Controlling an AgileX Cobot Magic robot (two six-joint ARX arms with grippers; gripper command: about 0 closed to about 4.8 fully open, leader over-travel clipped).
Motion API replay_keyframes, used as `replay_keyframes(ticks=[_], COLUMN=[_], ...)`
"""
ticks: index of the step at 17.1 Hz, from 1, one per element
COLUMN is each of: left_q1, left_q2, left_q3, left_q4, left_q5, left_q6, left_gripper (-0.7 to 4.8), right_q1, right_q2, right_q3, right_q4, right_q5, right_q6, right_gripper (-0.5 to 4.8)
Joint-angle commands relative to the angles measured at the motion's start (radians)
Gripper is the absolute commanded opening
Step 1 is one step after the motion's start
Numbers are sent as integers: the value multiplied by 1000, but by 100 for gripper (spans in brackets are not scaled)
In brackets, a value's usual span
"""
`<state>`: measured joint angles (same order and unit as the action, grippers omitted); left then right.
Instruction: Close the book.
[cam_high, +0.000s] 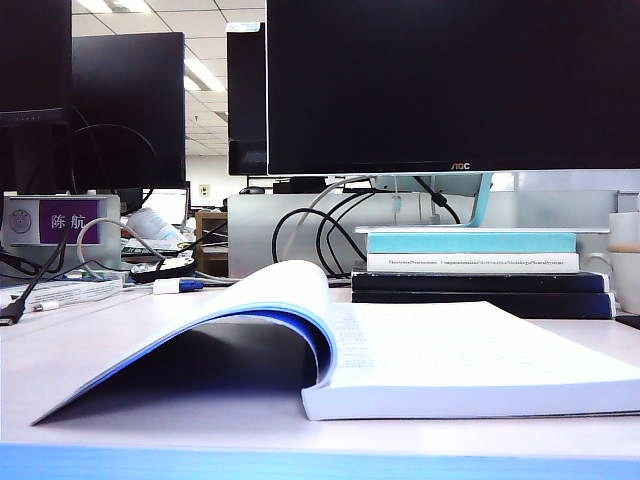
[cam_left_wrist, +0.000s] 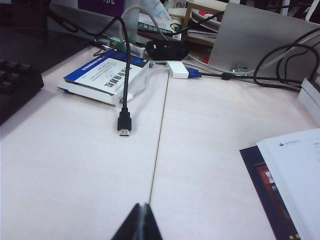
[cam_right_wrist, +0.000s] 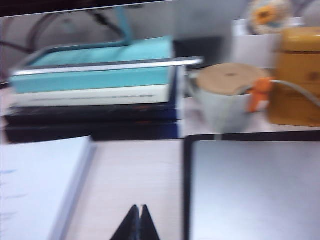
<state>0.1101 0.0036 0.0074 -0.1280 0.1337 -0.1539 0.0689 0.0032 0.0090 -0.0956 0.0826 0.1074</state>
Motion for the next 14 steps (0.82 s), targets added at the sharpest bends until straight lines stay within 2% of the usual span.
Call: replay_keyframes(ticks=[1,3,5,9,14], left_q1=[1,1,1,1,1], left_q2=[-3,-3,-3,-3,3], left_q3=[3,3,5,26,174], left_q4=[11,10,13,45,-39], left_q5=[-2,2,4,118,108], left_q6=[-3,-3,-17,-126,-84], left_gripper=[-5,-5,-5,-5,-5], right_q1=[-1,-1,-1,1,3], right_q2=[-2,-2,-2,-2,-1], right_q3=[0,0,0,35,184], right_q4=[18,18,18,5,-63], right_q5=[35,35,31,20,45], right_q6=[-3,-1,81,202,241], right_gripper=[-1,-1,-1,-2,-3])
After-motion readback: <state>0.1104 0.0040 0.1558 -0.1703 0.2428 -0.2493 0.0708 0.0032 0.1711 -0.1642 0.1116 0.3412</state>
